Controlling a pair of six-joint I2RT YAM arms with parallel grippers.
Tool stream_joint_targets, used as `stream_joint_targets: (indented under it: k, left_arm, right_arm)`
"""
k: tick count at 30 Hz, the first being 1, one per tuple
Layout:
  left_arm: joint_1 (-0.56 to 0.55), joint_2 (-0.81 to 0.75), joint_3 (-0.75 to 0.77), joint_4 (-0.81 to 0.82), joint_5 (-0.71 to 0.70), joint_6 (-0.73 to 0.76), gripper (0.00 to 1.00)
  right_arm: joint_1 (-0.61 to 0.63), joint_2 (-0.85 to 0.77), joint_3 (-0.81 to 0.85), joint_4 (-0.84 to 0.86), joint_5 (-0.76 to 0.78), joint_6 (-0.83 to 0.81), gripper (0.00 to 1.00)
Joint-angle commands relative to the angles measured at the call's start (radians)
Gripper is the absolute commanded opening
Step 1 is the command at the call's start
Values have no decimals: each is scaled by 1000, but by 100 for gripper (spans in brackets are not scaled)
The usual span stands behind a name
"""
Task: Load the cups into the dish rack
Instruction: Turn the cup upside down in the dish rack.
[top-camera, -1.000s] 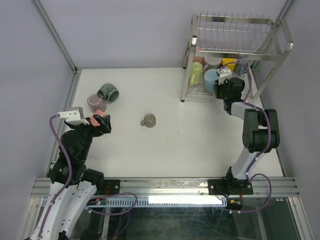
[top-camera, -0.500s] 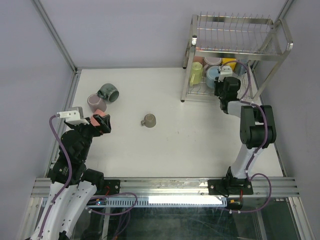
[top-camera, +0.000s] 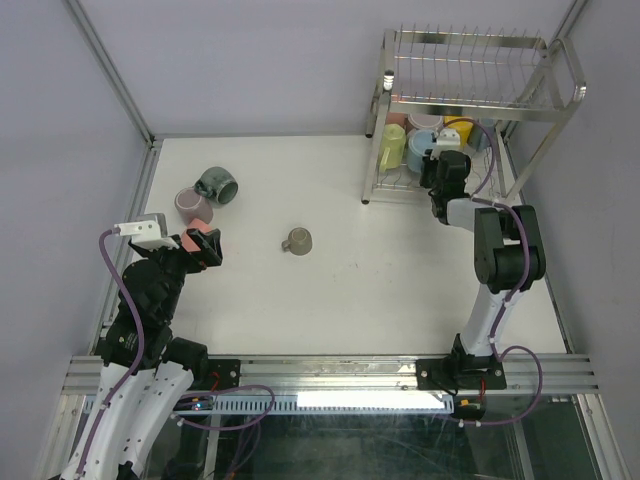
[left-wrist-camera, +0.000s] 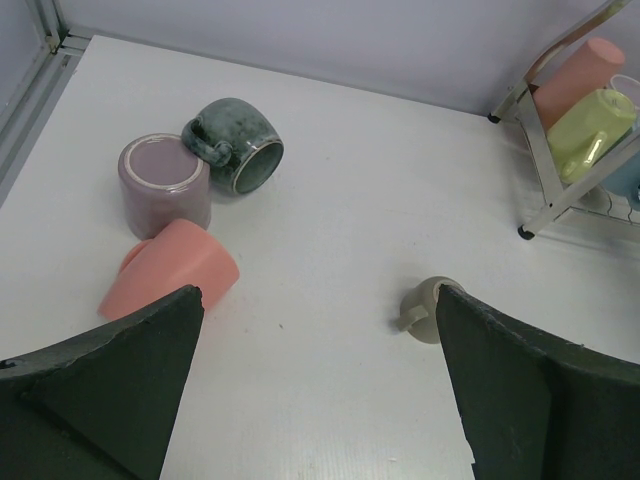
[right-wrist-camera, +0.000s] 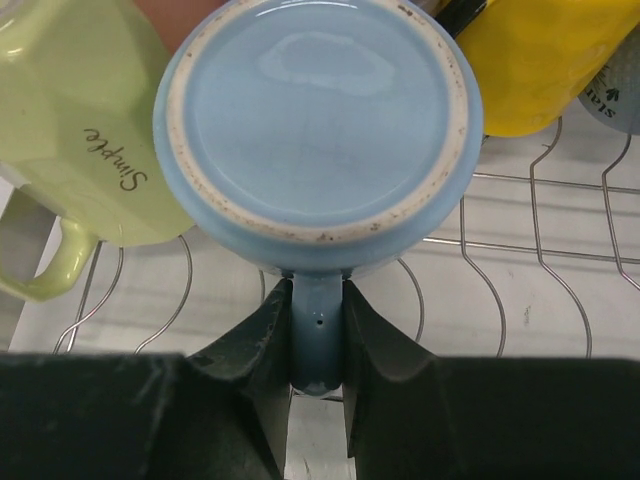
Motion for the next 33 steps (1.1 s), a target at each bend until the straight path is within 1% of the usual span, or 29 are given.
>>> stream_joint_targets:
  k: [1, 3, 8, 10, 12, 17, 20, 24, 28, 33]
  left_arm:
    - [15, 5, 0, 38, 19, 15, 99]
    - [15, 8, 1, 38, 20, 15, 99]
    - [16, 9, -1, 39, 17, 15, 99]
    - [16, 11, -1, 39, 16, 16, 99]
    - [15, 11, -1, 38, 16, 15, 99]
    - [17, 10, -1, 38, 16, 15, 99]
    - [16, 10, -1, 39, 18, 15, 99]
    - [18, 10, -1, 38, 20, 15, 99]
    - [18, 7, -1, 38, 20, 16, 99]
    - [18, 5, -1, 38, 21, 17, 99]
  right_arm:
    - [0, -17, 97, 154, 70, 68, 13]
    - [0, -10, 107, 139, 66, 77, 16]
    - [2, -2, 111, 141, 30, 88, 26]
    - [4, -4, 109, 141, 4, 89, 29]
    - [4, -8, 103, 141, -27, 90, 35]
    - [2, -41, 64, 163, -99, 89, 46]
    - [0, -72, 45, 167, -142, 88, 50]
    - [-3, -104, 25, 167, -195, 89, 53]
    - [-5, -115, 25, 143, -243, 103, 54]
    - [-4, -114, 38, 114, -269, 135, 53]
